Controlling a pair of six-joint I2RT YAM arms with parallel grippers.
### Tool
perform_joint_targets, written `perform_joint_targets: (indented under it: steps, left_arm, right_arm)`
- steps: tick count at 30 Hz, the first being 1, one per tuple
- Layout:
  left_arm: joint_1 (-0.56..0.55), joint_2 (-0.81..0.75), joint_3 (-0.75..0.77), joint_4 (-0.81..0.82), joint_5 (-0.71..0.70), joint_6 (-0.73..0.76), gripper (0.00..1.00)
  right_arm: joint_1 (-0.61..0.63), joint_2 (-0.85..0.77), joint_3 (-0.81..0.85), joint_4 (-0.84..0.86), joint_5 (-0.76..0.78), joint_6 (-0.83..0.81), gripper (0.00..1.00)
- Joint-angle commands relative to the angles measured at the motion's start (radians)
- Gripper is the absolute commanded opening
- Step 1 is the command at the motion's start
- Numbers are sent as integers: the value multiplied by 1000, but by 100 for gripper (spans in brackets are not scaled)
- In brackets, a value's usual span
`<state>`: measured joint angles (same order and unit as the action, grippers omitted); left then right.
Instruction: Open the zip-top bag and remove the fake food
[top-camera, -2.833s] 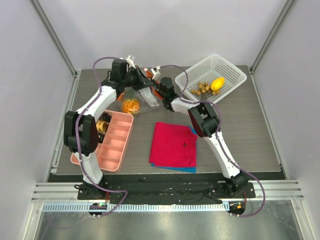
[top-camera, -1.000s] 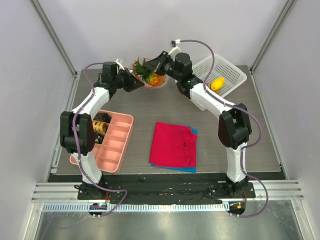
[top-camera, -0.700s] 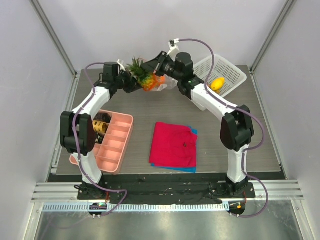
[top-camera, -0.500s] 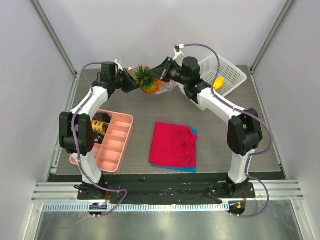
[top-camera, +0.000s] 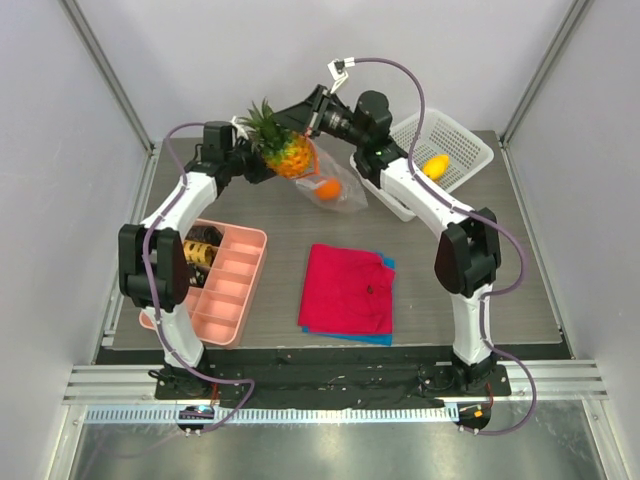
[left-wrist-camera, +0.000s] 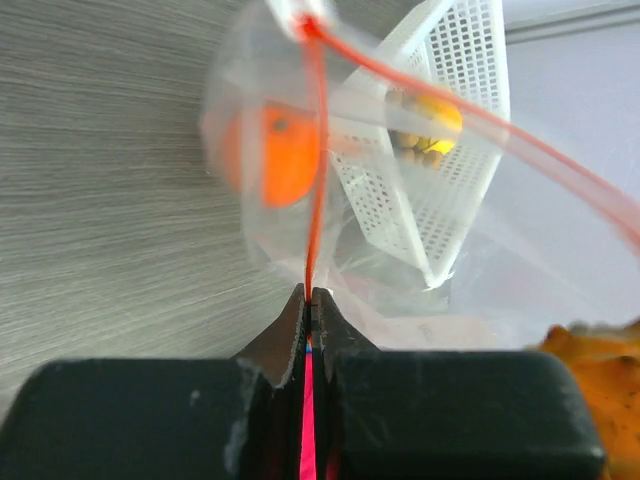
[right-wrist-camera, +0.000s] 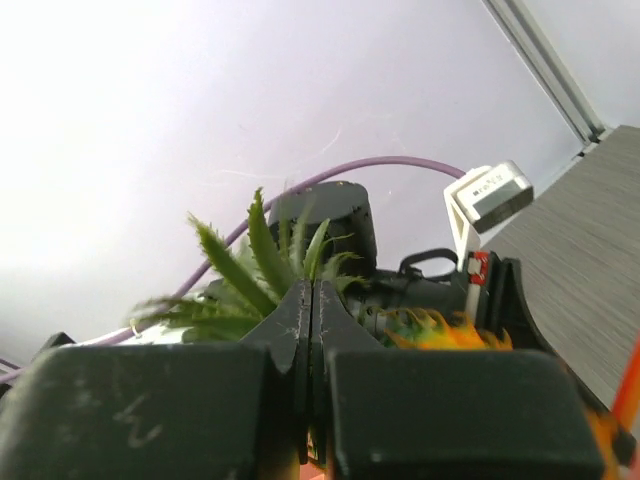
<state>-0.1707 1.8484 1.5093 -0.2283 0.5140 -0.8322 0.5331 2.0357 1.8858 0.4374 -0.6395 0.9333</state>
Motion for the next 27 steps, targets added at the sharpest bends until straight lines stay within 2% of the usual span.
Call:
perform_joint_targets:
  steps: [1,6,9,13,16,22,24,27]
  left_arm:
    - [-10,-31,46,-3,-8,34,0]
    - [-3,-61,60,-34,-41,76,0]
    - [2,-75,61,-39,-52,85,0]
    - [11,-95,72,-49,-48,93,0]
    - [31,-124,77,-48,-45,93,0]
    - [71,-159,91,-52,-34,110,0]
    - [80,-158,92,-51,-31,108,0]
    - [82,-138,92,-45,-8,99,0]
  right_arm:
    - [16,-15,96,49,70,33,1]
    - [-22,-133,81,-60,130,-63,1]
    - [-77,-222,15,-124,190,-93,1]
    - [-183,-333,-178,-198,280,-154,2]
    - [-290,-364,-253,-304,316,-229,1]
    - [-481,-309,-332,-402,336,-310,1]
    - [-513,-250,-321,-430,351,-355,2]
    - [-555,-139,-236,-569,380,-427,1]
